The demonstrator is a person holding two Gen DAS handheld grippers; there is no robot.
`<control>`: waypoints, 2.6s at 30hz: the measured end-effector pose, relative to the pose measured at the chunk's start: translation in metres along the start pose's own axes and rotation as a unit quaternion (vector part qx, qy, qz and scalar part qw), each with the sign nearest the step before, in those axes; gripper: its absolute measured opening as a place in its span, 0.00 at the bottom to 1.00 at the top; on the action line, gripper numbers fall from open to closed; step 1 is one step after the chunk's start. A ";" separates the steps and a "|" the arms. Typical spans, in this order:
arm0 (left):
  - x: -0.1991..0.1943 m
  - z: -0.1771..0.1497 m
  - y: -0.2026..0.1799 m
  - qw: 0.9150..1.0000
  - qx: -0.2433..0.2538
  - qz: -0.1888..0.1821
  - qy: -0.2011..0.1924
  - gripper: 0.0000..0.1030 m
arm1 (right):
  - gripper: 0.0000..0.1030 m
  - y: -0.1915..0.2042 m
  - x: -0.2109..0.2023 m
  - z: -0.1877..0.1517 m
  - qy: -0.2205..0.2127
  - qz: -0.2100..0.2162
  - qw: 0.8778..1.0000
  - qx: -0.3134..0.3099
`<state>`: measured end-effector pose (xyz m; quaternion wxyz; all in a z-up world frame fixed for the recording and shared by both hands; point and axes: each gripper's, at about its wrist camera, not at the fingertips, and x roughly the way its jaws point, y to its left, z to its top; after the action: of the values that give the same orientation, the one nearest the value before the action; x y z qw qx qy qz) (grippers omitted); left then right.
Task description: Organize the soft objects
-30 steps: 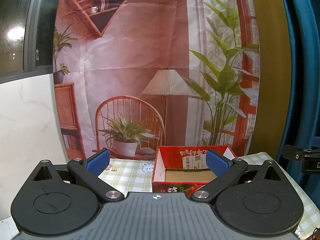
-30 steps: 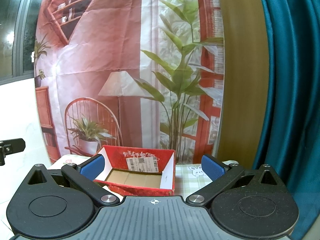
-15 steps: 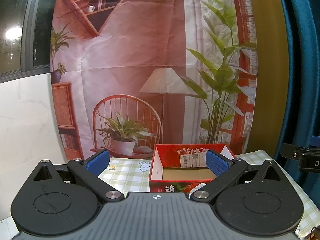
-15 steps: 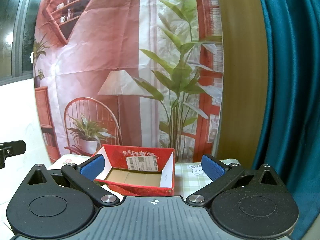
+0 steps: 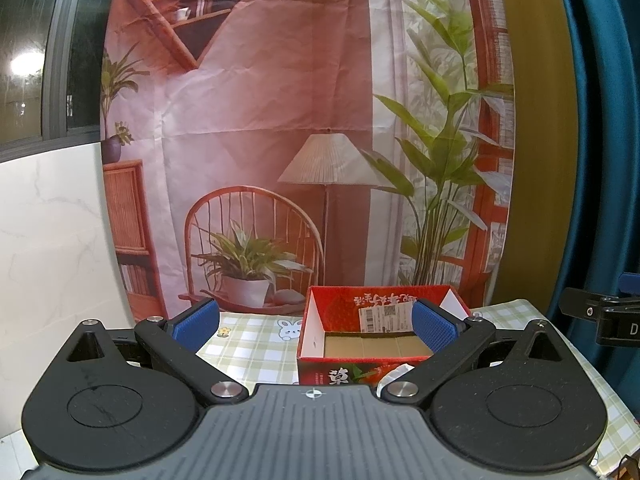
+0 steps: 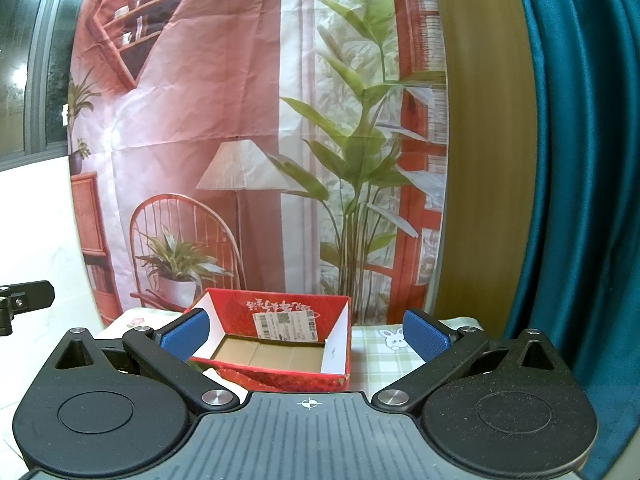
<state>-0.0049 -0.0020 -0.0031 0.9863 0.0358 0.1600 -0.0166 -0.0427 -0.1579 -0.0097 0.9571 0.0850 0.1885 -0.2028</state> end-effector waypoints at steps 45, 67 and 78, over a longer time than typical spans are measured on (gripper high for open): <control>0.134 -0.103 -0.030 0.990 0.000 -0.098 0.105 0.75 | 1.00 -0.022 0.102 -0.136 0.103 0.015 0.994 0.022; 0.195 -0.119 -0.059 0.972 -0.006 -0.179 0.154 0.20 | 0.96 -0.060 0.165 -0.184 0.161 0.045 0.979 0.114; 0.200 -0.124 -0.043 0.972 -0.035 -0.169 0.158 0.25 | 0.95 -0.075 0.187 -0.189 0.150 0.087 0.974 0.149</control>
<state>0.1442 -0.0394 -0.1867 0.9321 -0.0243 0.3182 -0.1713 0.0228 -0.2467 -0.2628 0.9086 0.2719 0.2893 -0.1295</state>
